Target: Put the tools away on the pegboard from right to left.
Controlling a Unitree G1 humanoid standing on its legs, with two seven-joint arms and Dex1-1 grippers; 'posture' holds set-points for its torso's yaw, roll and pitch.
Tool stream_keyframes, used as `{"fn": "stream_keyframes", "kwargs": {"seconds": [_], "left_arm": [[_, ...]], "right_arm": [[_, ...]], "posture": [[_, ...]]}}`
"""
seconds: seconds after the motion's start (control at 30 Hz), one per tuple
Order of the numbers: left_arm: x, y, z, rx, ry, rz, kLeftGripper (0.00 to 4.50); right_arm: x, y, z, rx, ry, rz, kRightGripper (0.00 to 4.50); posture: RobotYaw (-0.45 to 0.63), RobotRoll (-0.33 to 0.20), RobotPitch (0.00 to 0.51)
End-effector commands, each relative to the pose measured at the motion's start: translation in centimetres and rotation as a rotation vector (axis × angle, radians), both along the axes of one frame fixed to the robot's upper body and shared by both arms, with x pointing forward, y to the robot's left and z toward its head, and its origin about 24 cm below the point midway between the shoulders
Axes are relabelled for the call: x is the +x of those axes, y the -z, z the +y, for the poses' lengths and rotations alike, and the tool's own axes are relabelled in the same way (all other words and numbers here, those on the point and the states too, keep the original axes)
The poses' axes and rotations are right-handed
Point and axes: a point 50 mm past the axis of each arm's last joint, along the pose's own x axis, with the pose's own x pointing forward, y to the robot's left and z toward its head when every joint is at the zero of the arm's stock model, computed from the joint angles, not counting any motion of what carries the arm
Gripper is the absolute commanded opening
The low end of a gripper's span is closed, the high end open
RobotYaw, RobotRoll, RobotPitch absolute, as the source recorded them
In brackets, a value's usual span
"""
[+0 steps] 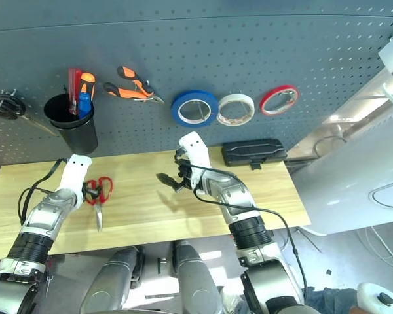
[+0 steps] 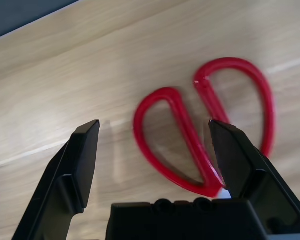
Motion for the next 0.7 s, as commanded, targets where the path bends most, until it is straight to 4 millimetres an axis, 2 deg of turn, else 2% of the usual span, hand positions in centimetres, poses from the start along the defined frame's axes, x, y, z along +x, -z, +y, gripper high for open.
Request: {"fn": "stream_keyframes", "kwargs": {"seconds": [0.03, 0.33, 0.53, 0.7], "left_arm": [[-0.5, 0.7, 0.9, -0.004, -0.039, 0.023, 4.47], [-1.6, 1.0, 2.6, 0.013, -0.076, 0.041, 4.47], [-1.8, 1.2, 2.6, 0.002, -0.087, 0.039, 4.47], [-1.5, 0.2, 2.5, -0.053, -0.103, -0.029, 4.47]], "right_arm": [[-0.5, 0.2, 0.6, -0.008, -0.056, -0.004, 4.5], [-0.6, 0.3, 1.2, 0.003, -0.084, -0.002, 4.5], [-0.6, 0.3, 1.3, 0.003, -0.093, -0.003, 4.5], [-0.7, 0.4, 1.1, -0.003, -0.1, 0.0, 4.5]], "posture": [[-0.05, 0.0, 0.322], [-0.03, 0.0, 0.318], [-0.03, 0.0, 0.317], [-0.03, 0.0, 0.312]]}}
